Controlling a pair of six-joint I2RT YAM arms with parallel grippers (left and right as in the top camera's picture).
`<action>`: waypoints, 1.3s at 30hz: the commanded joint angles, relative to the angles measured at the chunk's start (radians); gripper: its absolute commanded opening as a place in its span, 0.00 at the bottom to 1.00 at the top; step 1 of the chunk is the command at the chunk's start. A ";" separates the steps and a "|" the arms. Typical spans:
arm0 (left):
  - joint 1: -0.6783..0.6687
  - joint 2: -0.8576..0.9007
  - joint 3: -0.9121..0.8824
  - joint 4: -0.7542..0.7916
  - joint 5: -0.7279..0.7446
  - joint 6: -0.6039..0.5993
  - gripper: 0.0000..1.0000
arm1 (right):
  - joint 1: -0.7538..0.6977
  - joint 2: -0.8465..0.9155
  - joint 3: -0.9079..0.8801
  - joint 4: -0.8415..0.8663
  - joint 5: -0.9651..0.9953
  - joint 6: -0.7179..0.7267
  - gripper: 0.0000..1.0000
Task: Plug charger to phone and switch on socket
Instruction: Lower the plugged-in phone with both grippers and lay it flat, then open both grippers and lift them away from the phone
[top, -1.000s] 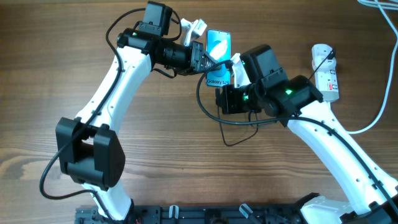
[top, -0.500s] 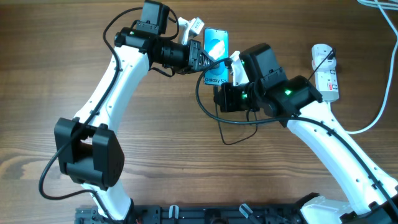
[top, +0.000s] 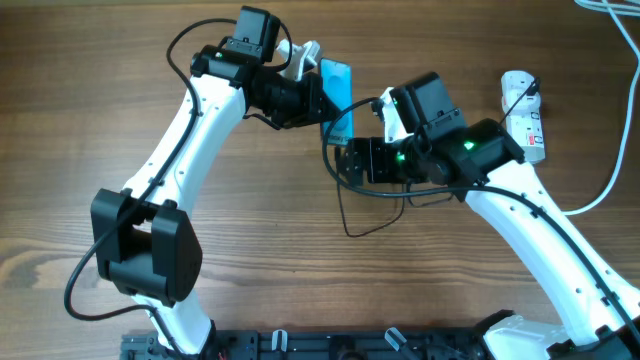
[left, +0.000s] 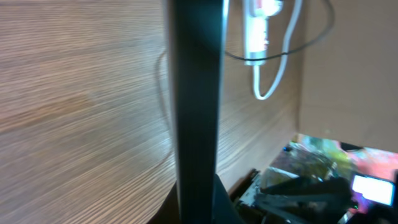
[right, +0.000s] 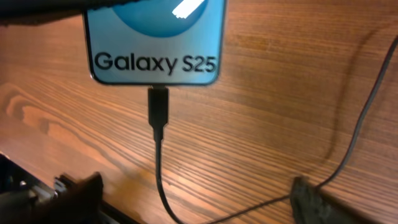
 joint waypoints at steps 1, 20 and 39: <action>-0.009 0.043 -0.031 -0.010 -0.076 -0.004 0.04 | -0.027 -0.039 0.024 -0.008 0.013 0.046 1.00; -0.085 0.272 -0.065 0.063 -0.185 -0.004 0.04 | -0.033 -0.039 0.016 -0.032 -0.039 0.088 1.00; -0.085 0.321 -0.065 0.061 -0.301 -0.004 0.27 | -0.033 -0.039 0.016 -0.081 -0.039 0.081 1.00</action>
